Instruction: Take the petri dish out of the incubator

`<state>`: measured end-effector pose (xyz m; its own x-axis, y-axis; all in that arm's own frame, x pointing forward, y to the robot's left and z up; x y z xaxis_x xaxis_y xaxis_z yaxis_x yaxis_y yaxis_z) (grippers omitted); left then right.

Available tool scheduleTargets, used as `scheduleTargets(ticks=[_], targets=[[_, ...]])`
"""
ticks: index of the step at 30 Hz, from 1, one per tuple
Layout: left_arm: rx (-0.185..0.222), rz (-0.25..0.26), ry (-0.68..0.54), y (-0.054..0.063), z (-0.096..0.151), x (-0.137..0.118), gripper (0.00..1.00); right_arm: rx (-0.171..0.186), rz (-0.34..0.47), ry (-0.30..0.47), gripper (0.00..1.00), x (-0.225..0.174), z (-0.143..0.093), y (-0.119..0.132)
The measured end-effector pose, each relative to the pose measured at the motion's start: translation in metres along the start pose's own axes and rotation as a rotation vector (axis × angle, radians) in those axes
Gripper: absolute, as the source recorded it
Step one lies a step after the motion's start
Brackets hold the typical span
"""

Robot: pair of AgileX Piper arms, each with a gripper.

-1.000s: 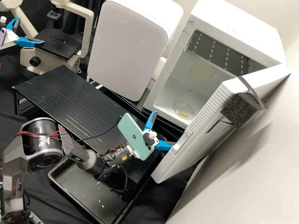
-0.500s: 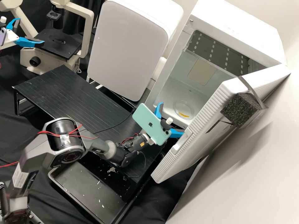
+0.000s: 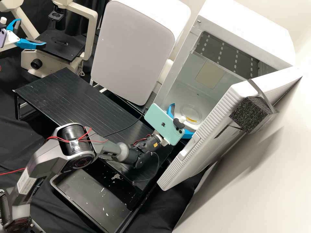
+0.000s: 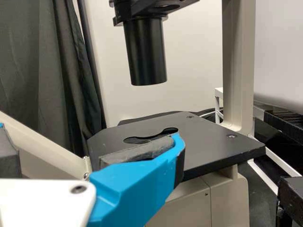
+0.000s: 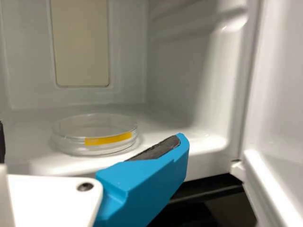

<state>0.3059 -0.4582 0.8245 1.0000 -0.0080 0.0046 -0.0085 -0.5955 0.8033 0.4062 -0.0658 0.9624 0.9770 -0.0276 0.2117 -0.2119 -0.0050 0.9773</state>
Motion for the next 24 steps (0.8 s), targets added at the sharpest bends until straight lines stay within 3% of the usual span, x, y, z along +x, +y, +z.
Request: scheduleTargets(ticks=[14, 21, 24], targets=[[0.0, 0.0, 0.0, 0.0, 0.0, 0.0, 1.0, -0.024, -0.027, -0.011, 1.0, 0.019, 0.006, -0.011], [0.0, 0.0, 0.0, 0.0, 0.0, 0.0, 1.0, -0.032, -0.027, -0.031, 1.0, 0.023, 0.005, -0.006], [0.0, 0.0, 0.0, 0.0, 0.0, 0.0, 1.0, -0.051, -0.036, -0.037, 1.0, 0.023, 0.007, -0.003]])
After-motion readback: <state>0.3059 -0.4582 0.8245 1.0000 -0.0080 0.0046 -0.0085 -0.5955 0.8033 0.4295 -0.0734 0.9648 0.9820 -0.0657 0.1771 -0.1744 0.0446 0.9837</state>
